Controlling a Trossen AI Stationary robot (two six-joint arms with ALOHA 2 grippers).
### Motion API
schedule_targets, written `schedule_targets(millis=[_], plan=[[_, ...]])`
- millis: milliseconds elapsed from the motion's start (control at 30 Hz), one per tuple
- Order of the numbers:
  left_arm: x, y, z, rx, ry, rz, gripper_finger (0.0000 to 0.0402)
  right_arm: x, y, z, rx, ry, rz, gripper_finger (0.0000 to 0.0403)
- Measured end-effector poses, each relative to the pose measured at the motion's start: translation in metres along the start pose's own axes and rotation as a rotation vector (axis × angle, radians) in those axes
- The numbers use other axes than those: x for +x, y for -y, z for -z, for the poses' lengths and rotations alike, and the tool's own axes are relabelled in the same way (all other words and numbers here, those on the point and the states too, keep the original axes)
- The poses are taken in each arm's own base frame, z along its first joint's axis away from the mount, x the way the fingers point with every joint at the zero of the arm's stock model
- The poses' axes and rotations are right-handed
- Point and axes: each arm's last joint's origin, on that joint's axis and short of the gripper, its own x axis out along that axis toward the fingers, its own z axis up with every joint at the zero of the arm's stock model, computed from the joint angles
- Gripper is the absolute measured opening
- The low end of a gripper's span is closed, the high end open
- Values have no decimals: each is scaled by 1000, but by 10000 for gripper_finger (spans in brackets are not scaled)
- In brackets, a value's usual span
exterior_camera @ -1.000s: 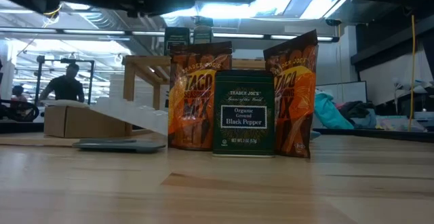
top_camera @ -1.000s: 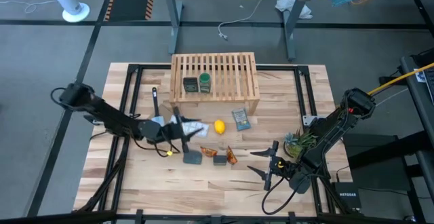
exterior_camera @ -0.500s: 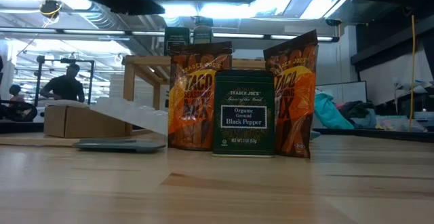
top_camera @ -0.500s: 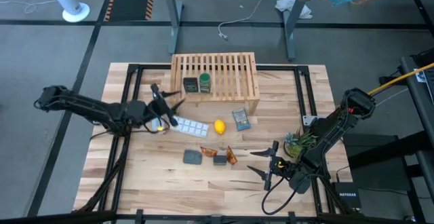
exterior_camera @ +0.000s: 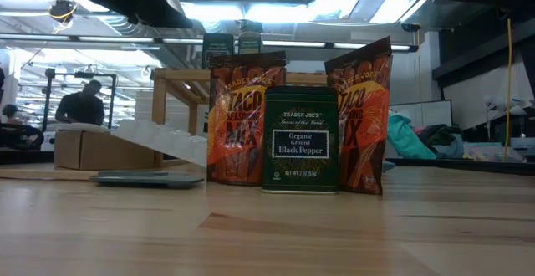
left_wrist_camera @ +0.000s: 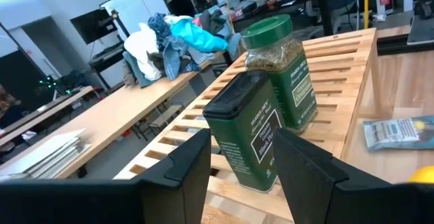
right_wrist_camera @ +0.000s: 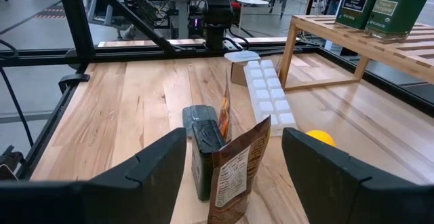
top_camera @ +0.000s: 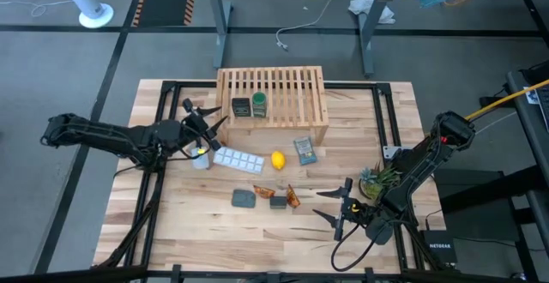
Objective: Shelf spices
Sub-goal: Remove the green seasoning container from the shelf
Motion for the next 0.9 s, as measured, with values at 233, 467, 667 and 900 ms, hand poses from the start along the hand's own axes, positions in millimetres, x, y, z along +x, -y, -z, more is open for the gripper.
schedule_targets(millis=[233,467,667,900], plan=[[2,-2,1,-19,-6,-15,150,0,0,0,0,0,0,250],[4,-3,11,55,-88,-17,151,0,0,0,-1,0,0,250],[6,-5,14,53,-111,-35,181,0,0,0,-1,-1,0,250],[10,-10,15,17,-122,-72,246,0,0,0,-2,-1,0,250]])
